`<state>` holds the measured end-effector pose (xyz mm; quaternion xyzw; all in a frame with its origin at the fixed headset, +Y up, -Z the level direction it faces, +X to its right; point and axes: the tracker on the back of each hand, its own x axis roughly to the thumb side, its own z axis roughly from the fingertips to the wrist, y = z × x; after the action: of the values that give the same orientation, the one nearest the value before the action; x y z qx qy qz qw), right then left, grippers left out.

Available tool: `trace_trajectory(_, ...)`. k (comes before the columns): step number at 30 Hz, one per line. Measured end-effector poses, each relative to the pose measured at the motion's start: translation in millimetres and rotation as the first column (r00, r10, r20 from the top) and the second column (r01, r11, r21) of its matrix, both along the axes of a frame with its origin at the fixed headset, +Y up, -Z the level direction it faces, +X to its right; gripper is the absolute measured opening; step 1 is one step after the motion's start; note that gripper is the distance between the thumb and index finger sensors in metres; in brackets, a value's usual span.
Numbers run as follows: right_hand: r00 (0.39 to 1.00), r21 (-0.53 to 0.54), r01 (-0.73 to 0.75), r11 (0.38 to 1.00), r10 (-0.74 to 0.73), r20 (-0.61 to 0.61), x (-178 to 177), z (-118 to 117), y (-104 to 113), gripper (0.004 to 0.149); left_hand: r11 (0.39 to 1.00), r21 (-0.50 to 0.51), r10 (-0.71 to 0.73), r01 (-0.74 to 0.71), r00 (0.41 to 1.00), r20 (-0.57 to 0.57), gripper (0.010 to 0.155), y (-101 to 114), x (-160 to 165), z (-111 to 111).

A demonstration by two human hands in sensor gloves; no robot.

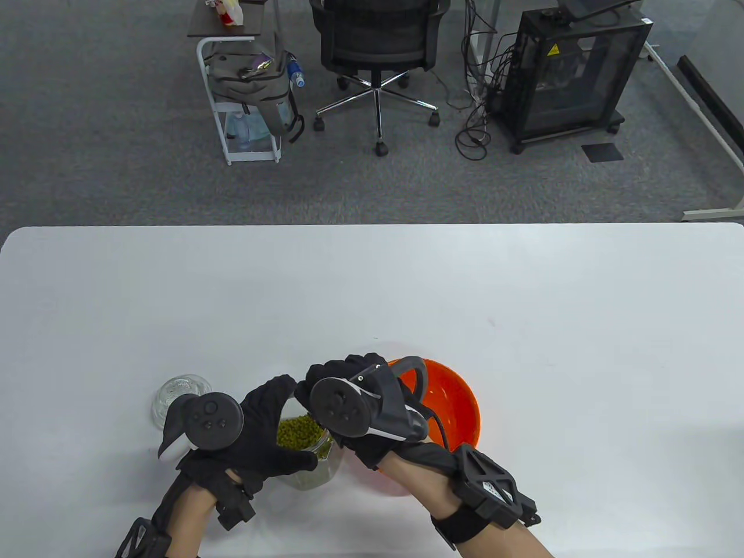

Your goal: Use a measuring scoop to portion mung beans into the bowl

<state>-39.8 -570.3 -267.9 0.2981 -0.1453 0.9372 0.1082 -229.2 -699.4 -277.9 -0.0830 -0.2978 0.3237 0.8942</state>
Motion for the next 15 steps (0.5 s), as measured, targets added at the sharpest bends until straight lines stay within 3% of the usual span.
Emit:
trace_trajectory(5,0.988,-0.012,-0.114,0.993,0.112,-0.107,-8.7,3.1,-13.6,0.042,1.000,0.003,-0.003,0.003,1.000,0.001,0.125,-0.2,0.0,0.0)
trace_trajectory(10,0.984,-0.251,0.007,0.968,-0.052,-0.171,-1.0,-4.6,-21.9,0.043,1.000,0.002,-0.001,0.001,1.000,0.001,0.126,0.0,0.0,-0.1)
trace_trajectory(15,0.974,-0.398,0.138,0.907,-0.196,-0.109,17.1,-18.3,-28.7,0.043,1.000,0.001,-0.001,0.001,1.000,0.002,0.126,0.1,-0.1,-0.1)
